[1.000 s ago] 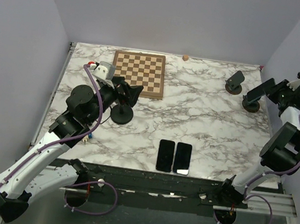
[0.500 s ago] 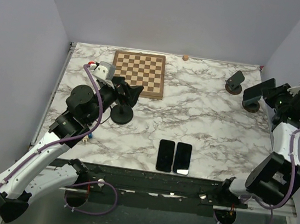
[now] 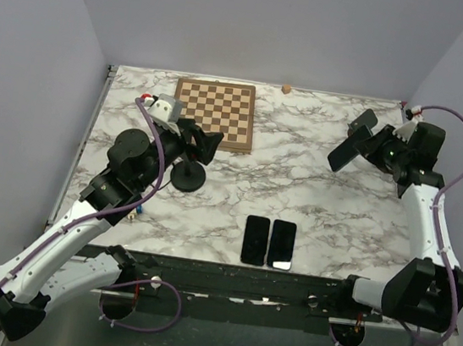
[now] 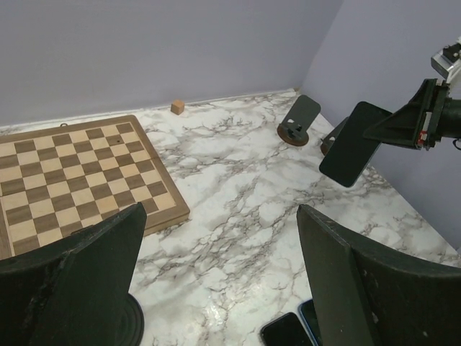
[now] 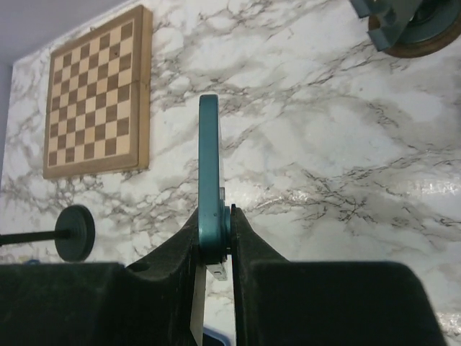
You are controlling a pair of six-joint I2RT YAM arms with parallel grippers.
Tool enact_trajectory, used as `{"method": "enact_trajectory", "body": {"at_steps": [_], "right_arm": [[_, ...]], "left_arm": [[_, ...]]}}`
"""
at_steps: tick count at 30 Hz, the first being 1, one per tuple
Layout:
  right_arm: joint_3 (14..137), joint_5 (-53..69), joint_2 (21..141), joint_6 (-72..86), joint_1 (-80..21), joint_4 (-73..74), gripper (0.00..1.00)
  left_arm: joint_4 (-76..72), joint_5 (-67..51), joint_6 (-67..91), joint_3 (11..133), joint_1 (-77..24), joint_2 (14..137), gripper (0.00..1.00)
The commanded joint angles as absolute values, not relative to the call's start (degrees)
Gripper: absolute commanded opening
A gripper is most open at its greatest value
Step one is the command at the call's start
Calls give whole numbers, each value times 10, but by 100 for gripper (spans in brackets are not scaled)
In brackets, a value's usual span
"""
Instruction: Remove the phone from the phone stand
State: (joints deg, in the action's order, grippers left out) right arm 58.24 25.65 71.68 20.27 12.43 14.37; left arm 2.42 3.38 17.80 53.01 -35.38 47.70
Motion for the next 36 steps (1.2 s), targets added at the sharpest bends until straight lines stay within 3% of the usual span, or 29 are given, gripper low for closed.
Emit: {"method": "enact_trajectory", "body": {"at_steps": [1,13,27,36], "right_arm": [[682,254,771,143,85,327,1],[725,149,848,100,-48,555,1],[701,21,854,228,-179,664,1],[645,32,832,272,-211,673,1]], "left_arm": [[12,25,176,529,-358,481,93],[12,32,174,527,-358,482,93],[13,26,177,528,-361,480,93],[14,26,178,528,-362,479,93]]}}
